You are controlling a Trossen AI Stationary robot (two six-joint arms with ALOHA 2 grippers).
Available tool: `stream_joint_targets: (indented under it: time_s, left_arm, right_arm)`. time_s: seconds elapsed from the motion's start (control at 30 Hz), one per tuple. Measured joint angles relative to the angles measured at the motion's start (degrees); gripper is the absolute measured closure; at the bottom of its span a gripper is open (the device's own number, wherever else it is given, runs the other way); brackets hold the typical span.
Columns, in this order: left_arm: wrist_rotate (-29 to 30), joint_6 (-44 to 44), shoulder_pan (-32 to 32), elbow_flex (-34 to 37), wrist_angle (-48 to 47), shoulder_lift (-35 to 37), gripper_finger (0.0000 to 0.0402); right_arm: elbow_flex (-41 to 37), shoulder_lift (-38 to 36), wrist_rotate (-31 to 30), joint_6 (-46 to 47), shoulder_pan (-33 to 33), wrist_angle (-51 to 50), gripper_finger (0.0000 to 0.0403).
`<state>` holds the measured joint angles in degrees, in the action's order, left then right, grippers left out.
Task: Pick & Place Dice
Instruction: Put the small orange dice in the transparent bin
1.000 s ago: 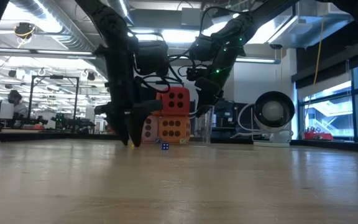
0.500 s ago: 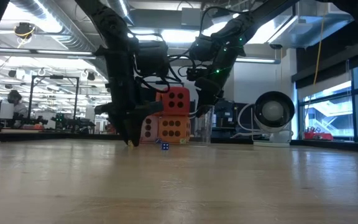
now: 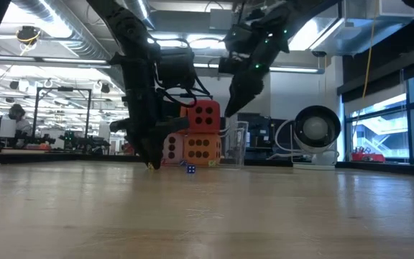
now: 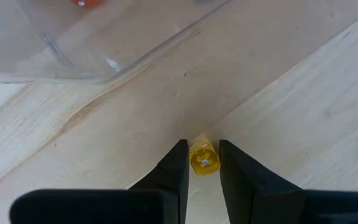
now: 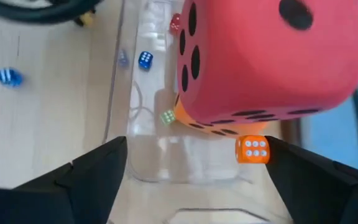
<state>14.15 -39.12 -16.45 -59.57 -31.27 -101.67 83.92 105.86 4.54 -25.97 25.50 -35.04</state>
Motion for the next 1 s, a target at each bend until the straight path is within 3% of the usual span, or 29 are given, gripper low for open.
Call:
stream_joint_targets:
  time_s: [0.13,0.37,1.0]
  left_arm:
    - [-0.02,-0.01,0.00,0.02,0.02,0.00,0.0339]
    - [-0.11,0.77,-0.02,0.04,0.11,0.00,0.0339]
    - [-0.22,0.95,-0.02,0.04,0.17,-0.02,0.0339]
  right_arm:
    - [0.00,-1.61,-0.01,-6.05,0.01,-1.30,0.0030]
    - [0.02,-1.66,-0.03,-4.68,-1.80,-6.94,0.0030]
    - [-1.13,-1.64,-1.13,0.51,-6.85,-9.08,0.0029]
